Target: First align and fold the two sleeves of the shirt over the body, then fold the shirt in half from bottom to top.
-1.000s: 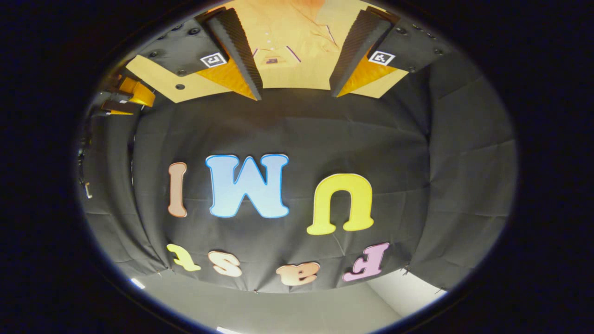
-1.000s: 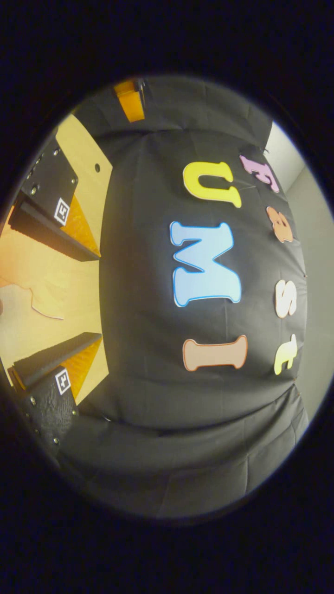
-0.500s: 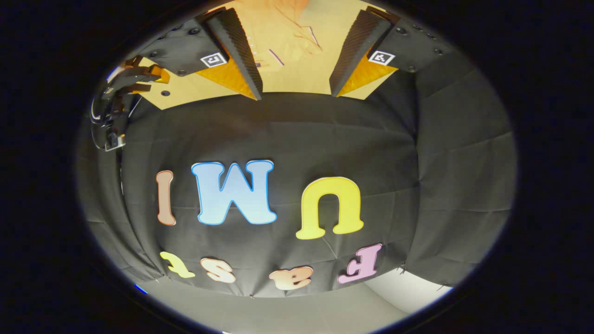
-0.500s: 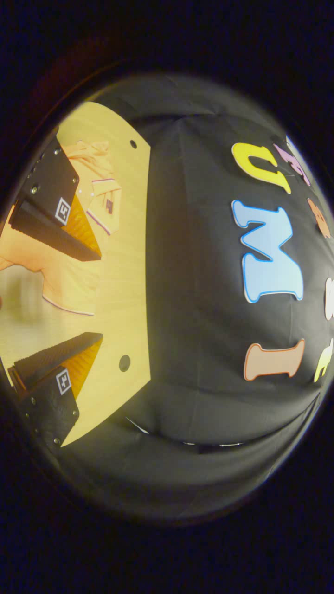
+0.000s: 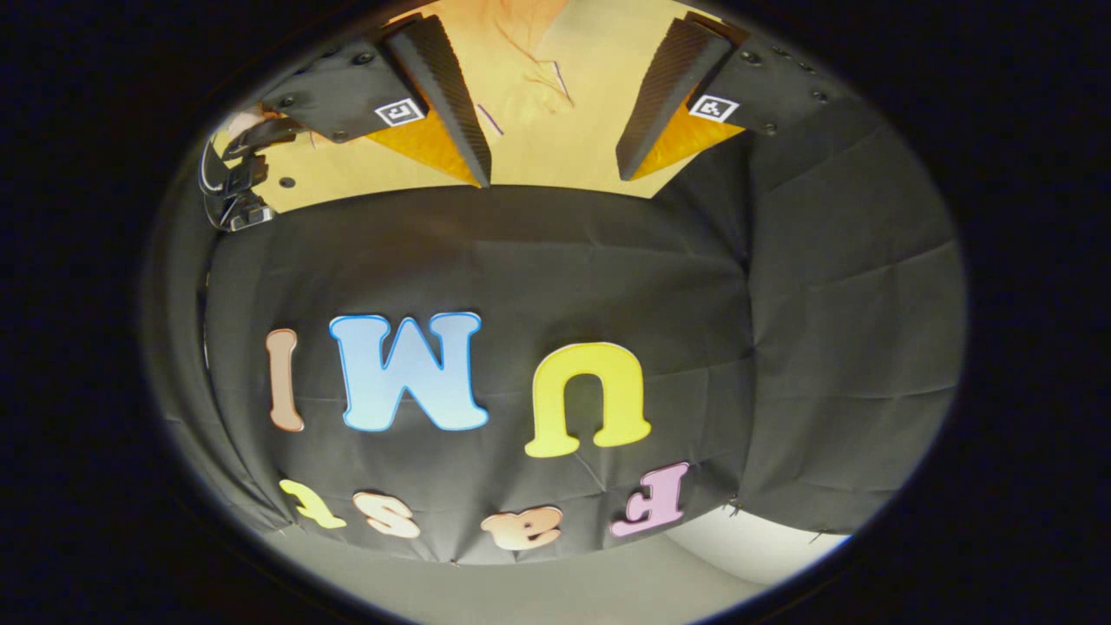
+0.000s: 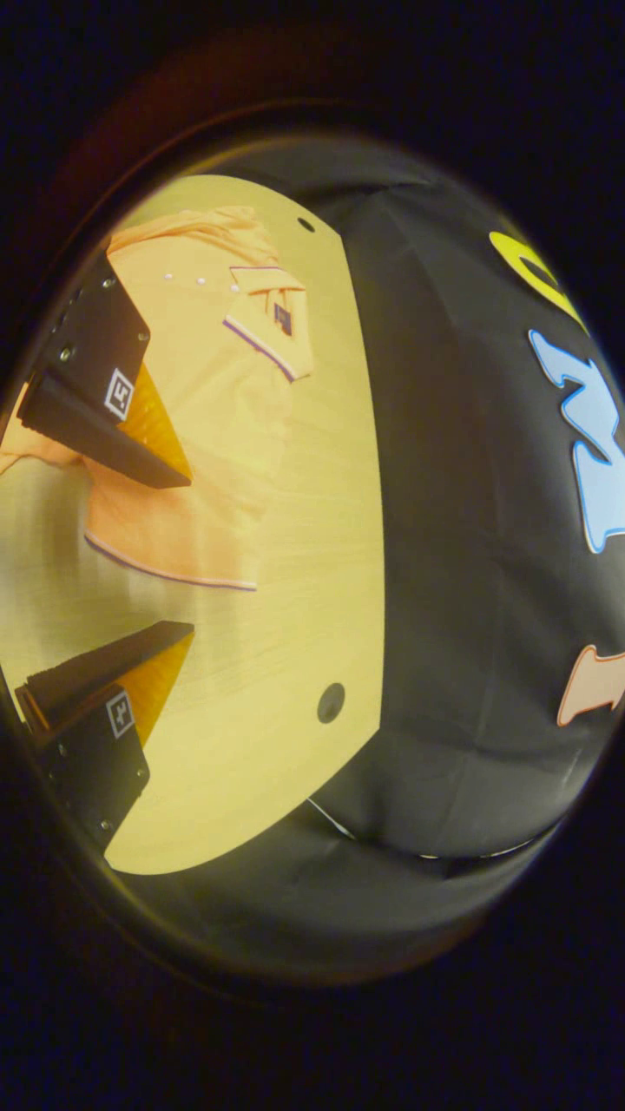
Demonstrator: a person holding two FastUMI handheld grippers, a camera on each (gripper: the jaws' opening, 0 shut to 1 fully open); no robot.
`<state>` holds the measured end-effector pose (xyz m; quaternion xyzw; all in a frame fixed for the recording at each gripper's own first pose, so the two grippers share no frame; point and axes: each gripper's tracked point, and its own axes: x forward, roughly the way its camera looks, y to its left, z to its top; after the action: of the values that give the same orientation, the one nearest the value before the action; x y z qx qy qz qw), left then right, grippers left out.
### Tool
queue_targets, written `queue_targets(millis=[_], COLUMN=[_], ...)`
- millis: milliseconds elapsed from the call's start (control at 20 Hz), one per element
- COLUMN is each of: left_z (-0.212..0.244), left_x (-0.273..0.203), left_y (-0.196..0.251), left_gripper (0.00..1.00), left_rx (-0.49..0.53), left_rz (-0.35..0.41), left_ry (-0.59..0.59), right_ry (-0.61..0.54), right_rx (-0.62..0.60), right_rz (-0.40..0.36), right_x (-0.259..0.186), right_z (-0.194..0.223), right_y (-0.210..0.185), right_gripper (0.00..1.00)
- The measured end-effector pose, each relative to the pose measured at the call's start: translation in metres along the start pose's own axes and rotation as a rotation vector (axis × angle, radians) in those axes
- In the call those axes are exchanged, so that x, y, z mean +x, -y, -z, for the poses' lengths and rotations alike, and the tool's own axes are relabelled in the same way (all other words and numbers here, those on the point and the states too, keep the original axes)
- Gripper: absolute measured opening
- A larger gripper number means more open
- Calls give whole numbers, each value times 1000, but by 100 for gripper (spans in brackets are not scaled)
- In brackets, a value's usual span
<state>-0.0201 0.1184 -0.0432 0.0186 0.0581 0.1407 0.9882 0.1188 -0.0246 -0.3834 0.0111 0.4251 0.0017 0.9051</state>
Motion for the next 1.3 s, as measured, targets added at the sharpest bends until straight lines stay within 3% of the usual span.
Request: queue_targets(millis=[400, 500, 550, 600, 650, 800, 850, 1100, 1300], left_z=[6, 8, 8, 8, 8, 8, 8, 11, 14], left_x=[-8, -7, -7, -6, -6, -4, -4, -7, -7], left_y=[-21, -20, -19, -17, -16, -13, -13, -16, -18], left_gripper=[95, 93, 94, 94, 94, 94, 94, 94, 94], left_rx=[-2, -7, -9, -10, -9, -2, -1, 0, -7], left_rz=[-66, -66, -64, -62, -59, -55, -54, -56, -58], left_ry=[-24, -30, -31, -33, -34, -35, -36, -41, -46], right_ry=[-48, -50, -52, -60, -66, -78, -79, -40, 33], right_rx=[35, 46, 53, 68, 78, 87, 68, -9, -53], right_rz=[-12, -33, -42, -59, -55, -46, -47, -30, -74], right_x=[20, 20, 20, 20, 18, 19, 18, 12, -2], right_z=[11, 12, 11, 13, 12, 11, 11, -5, -36], right_y=[-2, -4, -6, -9, -9, -11, -12, -16, -43], right_gripper=[85, 63, 40, 36, 10, 7, 0, 0, 0])
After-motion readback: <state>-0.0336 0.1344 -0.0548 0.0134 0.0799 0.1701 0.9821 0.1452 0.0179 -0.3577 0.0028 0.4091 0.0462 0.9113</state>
